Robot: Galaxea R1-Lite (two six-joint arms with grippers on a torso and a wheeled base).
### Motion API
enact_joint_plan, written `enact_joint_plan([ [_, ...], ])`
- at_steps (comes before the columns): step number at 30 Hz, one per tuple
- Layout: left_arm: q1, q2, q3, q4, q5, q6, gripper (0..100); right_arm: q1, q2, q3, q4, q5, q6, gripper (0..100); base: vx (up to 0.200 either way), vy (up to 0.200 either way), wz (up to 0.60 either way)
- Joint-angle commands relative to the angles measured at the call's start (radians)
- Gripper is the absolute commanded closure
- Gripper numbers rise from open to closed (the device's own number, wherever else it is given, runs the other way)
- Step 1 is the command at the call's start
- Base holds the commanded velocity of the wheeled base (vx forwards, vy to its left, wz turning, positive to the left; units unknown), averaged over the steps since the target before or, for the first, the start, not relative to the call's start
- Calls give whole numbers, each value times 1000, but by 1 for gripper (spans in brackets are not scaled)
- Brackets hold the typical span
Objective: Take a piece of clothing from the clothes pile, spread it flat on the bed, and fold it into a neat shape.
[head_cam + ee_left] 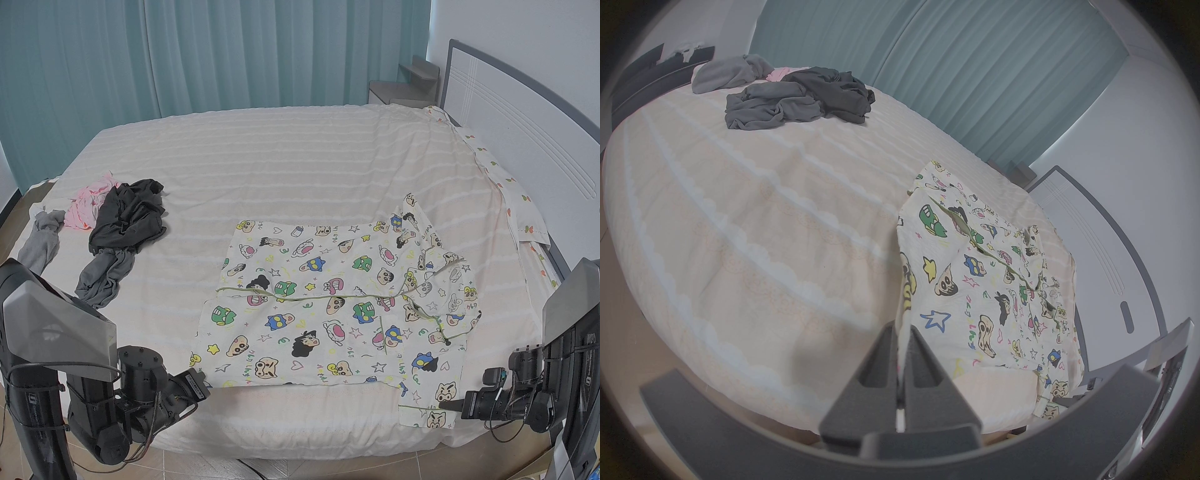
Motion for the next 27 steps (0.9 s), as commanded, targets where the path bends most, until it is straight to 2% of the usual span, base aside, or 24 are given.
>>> enact_joint_plan([
  [1, 0, -16, 12, -2, 1, -1, 100, -11, -6, 18, 8, -4, 1, 100, 0, 0, 0],
  [6, 0, -16, 15, -2, 1, 0, 100, -20, -19, 18, 69, -24, -10, 100, 0, 0, 0],
  [13, 0, -17, 24, -2, 1, 0, 100, -89, -19, 18, 95, -26, -25, 100, 0, 0, 0],
  [20, -6, -29, 43, -2, 1, -3, 100, -85, -85, 18, 227, -21, -87, 100, 0, 0, 0],
  [27, -17, -46, 72, -2, -1, -3, 100, -85, -167, 18, 341, -18, -88, 100, 0, 0, 0],
])
